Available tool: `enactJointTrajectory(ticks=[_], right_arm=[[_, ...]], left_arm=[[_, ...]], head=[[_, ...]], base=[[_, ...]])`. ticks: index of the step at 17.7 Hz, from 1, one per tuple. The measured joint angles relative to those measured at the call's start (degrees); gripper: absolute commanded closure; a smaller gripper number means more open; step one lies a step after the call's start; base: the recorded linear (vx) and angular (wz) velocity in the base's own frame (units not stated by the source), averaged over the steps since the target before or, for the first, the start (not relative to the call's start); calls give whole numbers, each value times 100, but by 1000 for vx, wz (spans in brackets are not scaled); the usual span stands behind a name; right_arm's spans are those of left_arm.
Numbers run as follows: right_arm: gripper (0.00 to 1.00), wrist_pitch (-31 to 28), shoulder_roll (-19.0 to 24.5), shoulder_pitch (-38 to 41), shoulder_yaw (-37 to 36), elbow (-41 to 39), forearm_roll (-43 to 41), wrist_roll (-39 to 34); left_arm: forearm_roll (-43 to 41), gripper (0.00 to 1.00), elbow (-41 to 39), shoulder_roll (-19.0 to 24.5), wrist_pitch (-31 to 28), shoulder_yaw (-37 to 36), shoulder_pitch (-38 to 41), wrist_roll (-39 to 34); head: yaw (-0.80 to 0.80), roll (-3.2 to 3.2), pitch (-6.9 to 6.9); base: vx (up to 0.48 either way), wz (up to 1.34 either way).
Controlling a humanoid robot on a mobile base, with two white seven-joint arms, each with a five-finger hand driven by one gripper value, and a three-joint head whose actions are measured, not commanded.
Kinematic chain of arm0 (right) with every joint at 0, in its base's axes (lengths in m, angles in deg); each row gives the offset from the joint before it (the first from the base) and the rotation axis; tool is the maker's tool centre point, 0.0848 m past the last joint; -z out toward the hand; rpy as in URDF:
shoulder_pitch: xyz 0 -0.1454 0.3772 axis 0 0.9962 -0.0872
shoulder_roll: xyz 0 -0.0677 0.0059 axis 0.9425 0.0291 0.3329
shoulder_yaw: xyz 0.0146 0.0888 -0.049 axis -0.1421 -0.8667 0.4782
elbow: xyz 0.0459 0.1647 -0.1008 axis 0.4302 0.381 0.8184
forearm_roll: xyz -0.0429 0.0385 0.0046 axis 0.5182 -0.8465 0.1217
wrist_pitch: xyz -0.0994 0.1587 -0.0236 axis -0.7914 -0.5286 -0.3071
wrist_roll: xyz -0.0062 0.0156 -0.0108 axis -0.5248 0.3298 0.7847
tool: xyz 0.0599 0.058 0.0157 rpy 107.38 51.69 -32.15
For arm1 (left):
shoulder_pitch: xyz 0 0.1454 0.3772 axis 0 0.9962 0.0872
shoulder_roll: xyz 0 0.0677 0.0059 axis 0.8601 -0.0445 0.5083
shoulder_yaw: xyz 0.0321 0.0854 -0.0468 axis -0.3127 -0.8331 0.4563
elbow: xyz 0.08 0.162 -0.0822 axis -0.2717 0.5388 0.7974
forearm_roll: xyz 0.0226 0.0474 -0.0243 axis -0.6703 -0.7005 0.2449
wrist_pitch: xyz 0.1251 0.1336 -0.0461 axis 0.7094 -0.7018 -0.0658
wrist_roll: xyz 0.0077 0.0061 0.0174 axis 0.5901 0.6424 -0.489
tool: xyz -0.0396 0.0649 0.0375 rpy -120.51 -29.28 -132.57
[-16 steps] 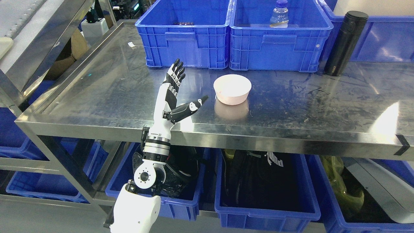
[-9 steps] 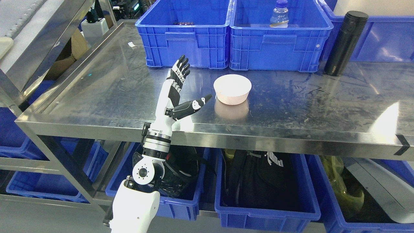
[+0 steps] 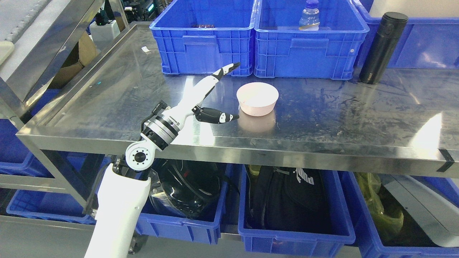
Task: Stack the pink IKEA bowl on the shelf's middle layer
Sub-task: 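Reach the left hand toward the pink bowl on the steel shelf, then close the left hand fingers around the pink bowl's rim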
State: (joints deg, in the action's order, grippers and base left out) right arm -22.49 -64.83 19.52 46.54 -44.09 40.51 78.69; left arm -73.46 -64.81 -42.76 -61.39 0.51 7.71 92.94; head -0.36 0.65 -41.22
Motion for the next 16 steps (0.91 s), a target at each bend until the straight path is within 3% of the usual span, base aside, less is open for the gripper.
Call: enactJointTrajectory(ticks=[2,3,8,12,16], right_arm=[[0,0,0,0,0,0,0,0],[0,0,0,0,0,0,0,0],[0,0,0,0,0,0,0,-1],[0,0,0,0,0,0,0,-2],[0,0,0,0,0,0,0,-27]], left_arm=[[-447,3,5,96,136,7,-145,222],[-598,9,9,123,174,8,-201,325],[-1410,9,65,203,228,-54,-699,1718],[-2109,8,269,207,86,-328,-1333,2262],[-2502,30,541,67,22,-625,-1863,2776]], head=[[0,0,0],[0,0,0],[0,0,0],[0,0,0],[0,0,0]], base=[[0,0],[0,0],[0,0],[0,0],[0,0]])
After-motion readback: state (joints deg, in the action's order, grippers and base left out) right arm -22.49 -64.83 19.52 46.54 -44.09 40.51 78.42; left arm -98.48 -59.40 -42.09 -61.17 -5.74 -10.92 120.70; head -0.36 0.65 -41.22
